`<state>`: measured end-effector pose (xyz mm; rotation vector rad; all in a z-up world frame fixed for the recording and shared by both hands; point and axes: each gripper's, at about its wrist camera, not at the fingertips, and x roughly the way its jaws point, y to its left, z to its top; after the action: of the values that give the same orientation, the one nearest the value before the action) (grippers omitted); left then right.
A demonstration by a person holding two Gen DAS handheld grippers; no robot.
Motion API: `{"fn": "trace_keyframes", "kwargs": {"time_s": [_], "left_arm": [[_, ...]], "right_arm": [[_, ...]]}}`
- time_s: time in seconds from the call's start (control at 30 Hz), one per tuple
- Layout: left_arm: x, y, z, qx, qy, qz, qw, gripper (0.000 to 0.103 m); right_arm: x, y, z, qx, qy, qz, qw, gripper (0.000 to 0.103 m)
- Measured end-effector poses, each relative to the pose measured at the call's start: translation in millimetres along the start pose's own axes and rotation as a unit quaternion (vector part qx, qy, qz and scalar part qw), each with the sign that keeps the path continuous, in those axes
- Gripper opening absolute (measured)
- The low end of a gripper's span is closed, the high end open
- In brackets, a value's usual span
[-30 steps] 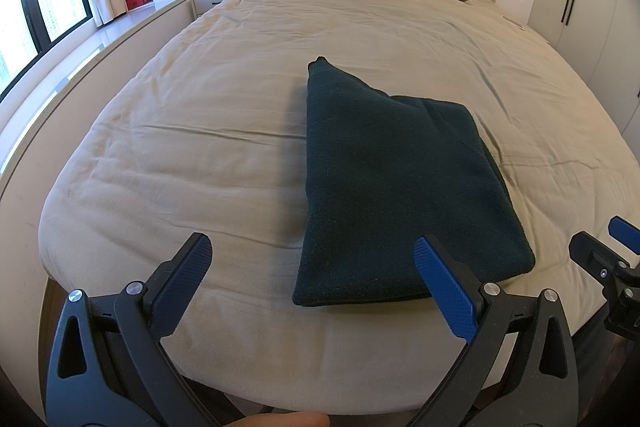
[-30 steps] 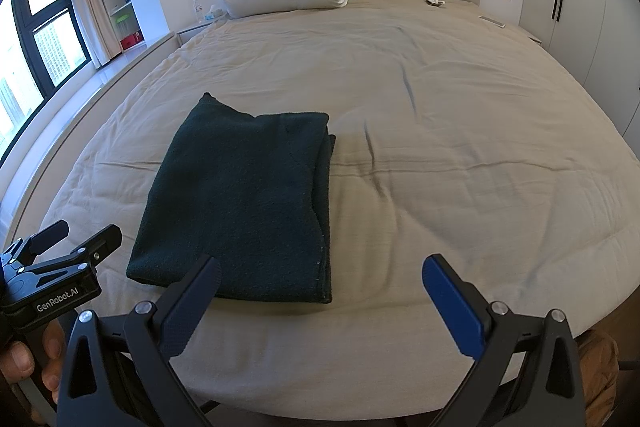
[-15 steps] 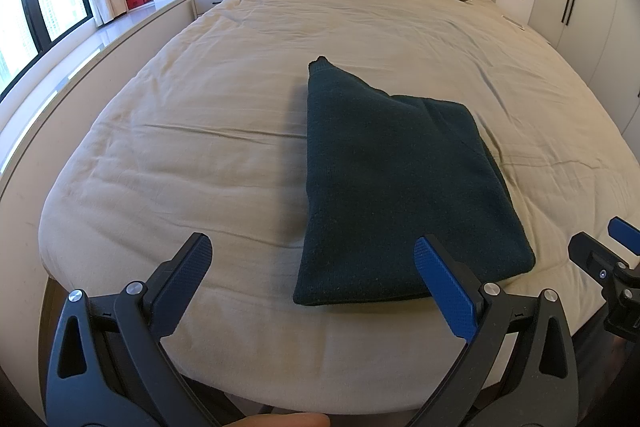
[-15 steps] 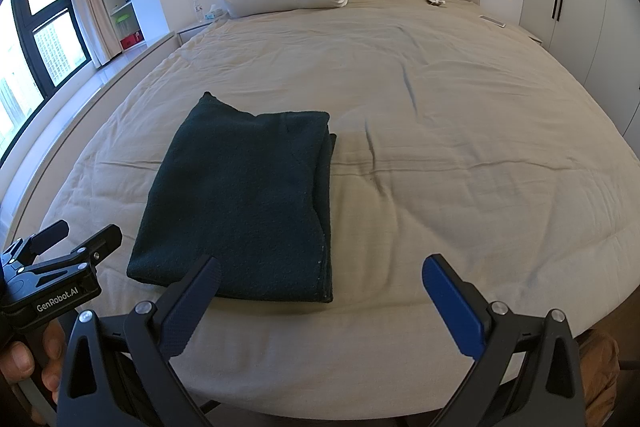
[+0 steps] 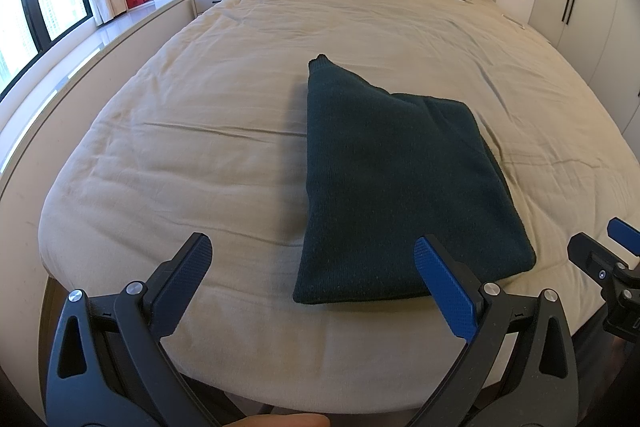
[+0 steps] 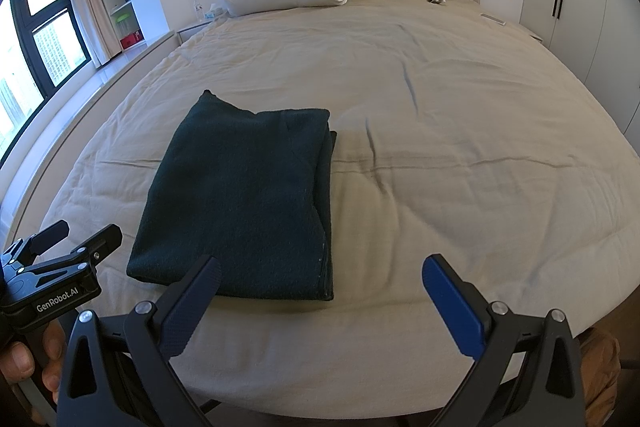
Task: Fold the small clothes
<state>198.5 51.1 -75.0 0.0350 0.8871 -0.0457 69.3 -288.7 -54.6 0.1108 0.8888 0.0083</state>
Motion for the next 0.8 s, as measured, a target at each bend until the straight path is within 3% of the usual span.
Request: {"fn": "trace_keyframes", "kwargs": {"time_s": [0.8], "left_arm": [[-3, 3, -11, 0.002, 0.001, 0.002, 1.0000, 0.103]], "right_arm": [[1, 0, -6, -0.001, 0.006, 0.006, 1.000, 0.103]]}}
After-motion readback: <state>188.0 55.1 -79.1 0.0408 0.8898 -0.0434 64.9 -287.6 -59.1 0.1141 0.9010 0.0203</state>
